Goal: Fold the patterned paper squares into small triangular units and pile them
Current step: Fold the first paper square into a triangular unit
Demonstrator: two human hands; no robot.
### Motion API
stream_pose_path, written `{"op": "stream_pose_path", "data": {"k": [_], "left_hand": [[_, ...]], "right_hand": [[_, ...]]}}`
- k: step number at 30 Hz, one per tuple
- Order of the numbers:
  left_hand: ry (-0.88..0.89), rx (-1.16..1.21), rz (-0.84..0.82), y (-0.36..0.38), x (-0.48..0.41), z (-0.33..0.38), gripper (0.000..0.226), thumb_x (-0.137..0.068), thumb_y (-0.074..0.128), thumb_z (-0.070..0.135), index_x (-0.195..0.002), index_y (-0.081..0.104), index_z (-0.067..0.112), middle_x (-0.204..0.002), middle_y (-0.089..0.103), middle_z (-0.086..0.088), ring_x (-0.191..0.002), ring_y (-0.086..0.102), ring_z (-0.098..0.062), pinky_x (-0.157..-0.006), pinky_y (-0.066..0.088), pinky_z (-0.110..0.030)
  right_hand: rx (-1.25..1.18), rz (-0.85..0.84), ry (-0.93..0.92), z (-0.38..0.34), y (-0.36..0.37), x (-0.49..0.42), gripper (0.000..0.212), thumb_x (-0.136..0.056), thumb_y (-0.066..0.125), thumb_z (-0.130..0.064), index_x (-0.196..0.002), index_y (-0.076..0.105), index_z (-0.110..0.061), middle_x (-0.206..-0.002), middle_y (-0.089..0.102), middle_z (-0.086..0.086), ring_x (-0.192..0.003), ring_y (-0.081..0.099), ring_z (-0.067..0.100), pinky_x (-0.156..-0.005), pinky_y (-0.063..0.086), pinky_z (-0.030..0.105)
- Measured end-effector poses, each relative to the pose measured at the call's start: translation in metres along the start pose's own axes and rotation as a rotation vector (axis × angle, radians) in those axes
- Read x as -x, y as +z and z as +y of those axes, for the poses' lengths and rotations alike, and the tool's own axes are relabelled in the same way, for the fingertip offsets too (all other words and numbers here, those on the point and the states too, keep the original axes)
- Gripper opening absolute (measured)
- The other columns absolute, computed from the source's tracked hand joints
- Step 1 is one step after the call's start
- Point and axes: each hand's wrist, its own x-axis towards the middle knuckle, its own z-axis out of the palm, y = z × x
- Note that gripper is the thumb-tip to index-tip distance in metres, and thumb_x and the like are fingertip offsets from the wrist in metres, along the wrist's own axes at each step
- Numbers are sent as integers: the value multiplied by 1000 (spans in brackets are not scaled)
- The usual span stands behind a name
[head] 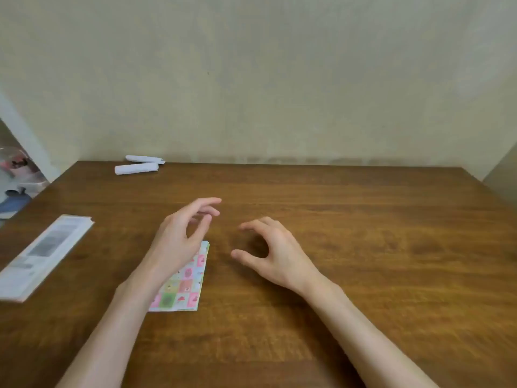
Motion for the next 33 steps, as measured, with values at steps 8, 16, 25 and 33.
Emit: {"op": "stream_pose_path", "data": {"k": [8,16,25,33], "left_hand": [[-29,21,77,-17,1,-9,39,-100,63,23,-138,60,35,-120,65,23,-118,59,5,-102,49,-28],[-7,-30,212,-22,1,-13,39,-103,56,8,-134,63,30,-126,63,17,-122,58,1,-102,52,-29],[-31,5,198,-25,1,-7,37,-103,59,12,-135,62,30,-124,66,19,-121,59,2,-104,52,-31],[-146,354,60,-15,3,31,35,-102,61,34,-137,58,38,-112,74,17,-109,68,1,-88,54,-19]], "right_hand": [[91,-11,-54,-25,38,-24,69,-82,66,-75,-137,60,-32,-140,50,-8,-138,35,11,-113,34,40],[142,-32,-37,-36,62,-36,70,-79,69,-74,-136,61,-34,-140,50,-9,-139,30,13,-109,25,42],[-340,-9,54,-45,50,-37,11,-88,81,-30,-93,72,-28,-90,73,-9,-87,66,9,-82,55,29],[-788,-23,308,-22,-13,-21,14,-88,83,-27,-99,79,-19,-92,80,9,-97,76,26,-101,55,53]]}}
